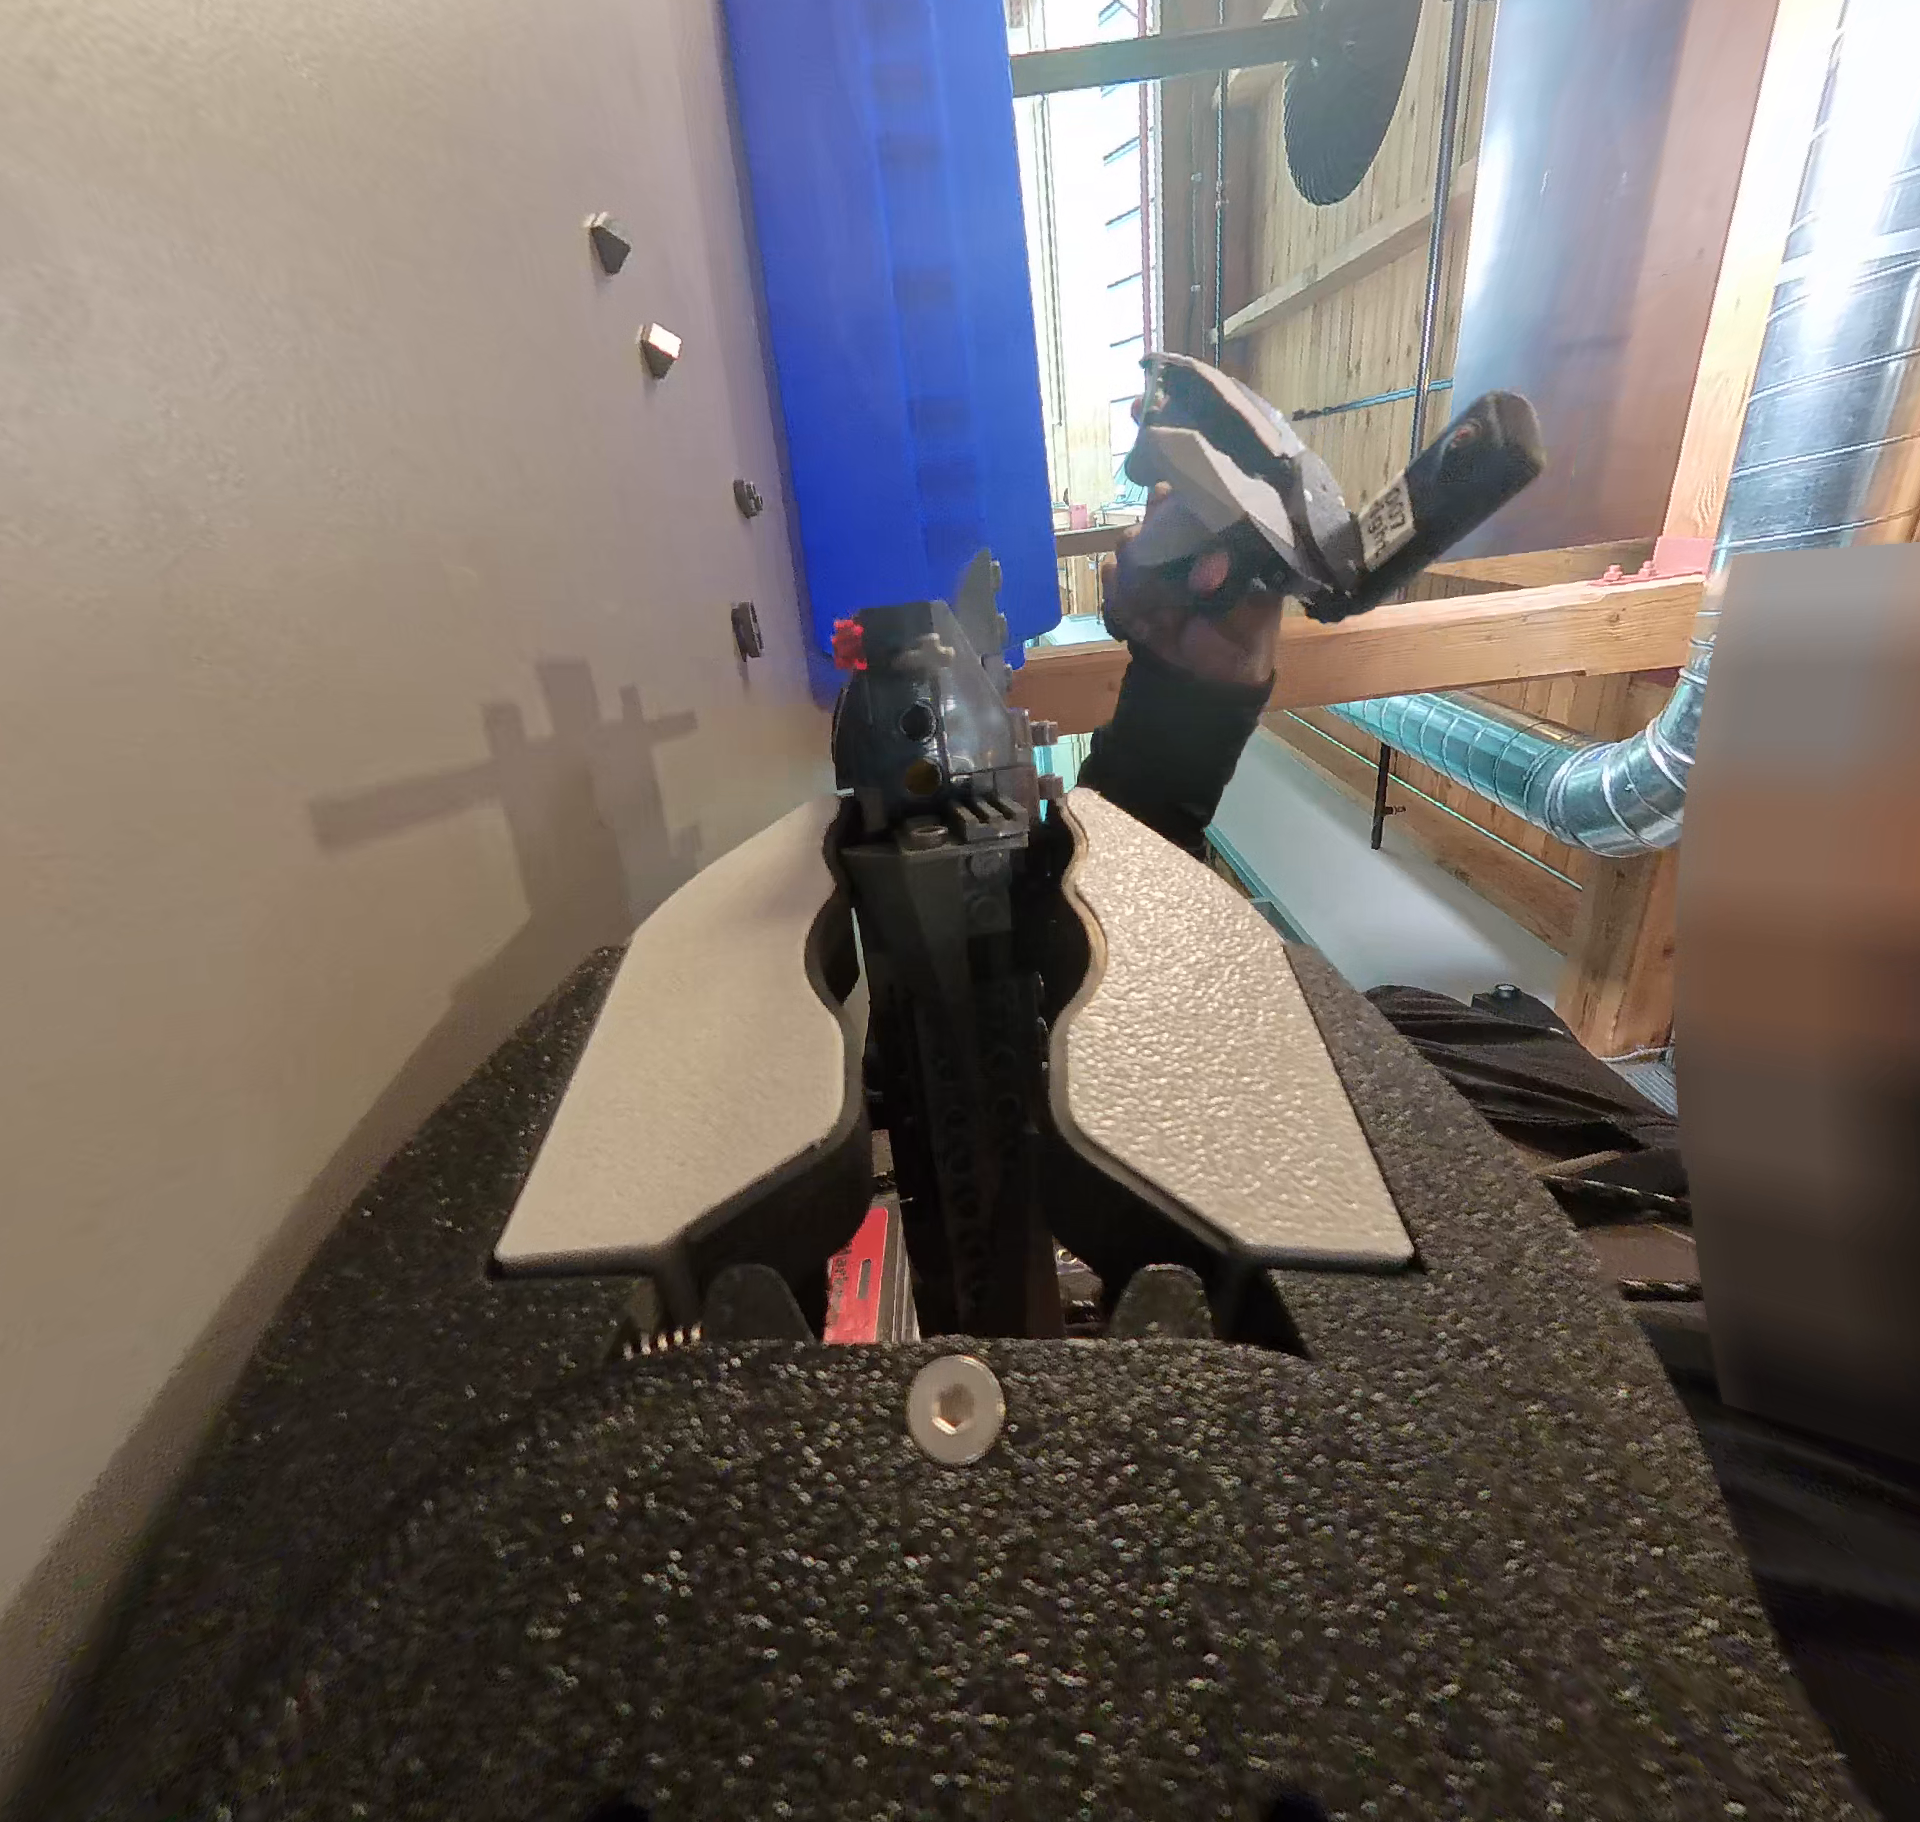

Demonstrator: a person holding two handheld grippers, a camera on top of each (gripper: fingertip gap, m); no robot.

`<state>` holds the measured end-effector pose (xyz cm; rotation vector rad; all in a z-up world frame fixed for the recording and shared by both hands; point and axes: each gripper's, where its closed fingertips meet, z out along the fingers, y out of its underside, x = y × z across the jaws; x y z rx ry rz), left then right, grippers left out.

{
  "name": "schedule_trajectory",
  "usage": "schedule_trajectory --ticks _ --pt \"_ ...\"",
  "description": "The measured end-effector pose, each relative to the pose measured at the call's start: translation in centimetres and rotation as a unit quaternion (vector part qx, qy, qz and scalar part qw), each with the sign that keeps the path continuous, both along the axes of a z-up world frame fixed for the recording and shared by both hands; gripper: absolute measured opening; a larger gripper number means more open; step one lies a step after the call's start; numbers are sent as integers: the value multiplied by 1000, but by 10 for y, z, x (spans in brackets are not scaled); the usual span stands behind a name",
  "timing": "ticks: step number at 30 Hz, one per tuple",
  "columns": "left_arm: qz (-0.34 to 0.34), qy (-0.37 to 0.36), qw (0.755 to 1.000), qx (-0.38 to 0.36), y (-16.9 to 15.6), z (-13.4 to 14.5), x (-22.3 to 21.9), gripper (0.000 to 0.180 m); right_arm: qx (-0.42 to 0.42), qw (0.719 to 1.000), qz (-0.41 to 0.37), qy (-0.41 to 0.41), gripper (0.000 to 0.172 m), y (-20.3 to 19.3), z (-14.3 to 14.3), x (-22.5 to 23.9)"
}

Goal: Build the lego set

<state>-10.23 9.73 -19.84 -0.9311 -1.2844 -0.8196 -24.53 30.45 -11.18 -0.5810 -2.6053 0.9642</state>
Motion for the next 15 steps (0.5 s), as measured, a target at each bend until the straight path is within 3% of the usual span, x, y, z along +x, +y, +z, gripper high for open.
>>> schedule_trajectory --ticks 6,9,15 --pt "-6 -2 1000 -7 2 -2 0 35 33 998 24 -52 39 27 -38 -12" --pt "0 0 1000 -8 1 -1 0 35 126 988 67 -58 41 56 -59 -12" --pt "11 4 1000 -3 -2 0 0 35 381 901 183 -93 43 114 -104 -15"
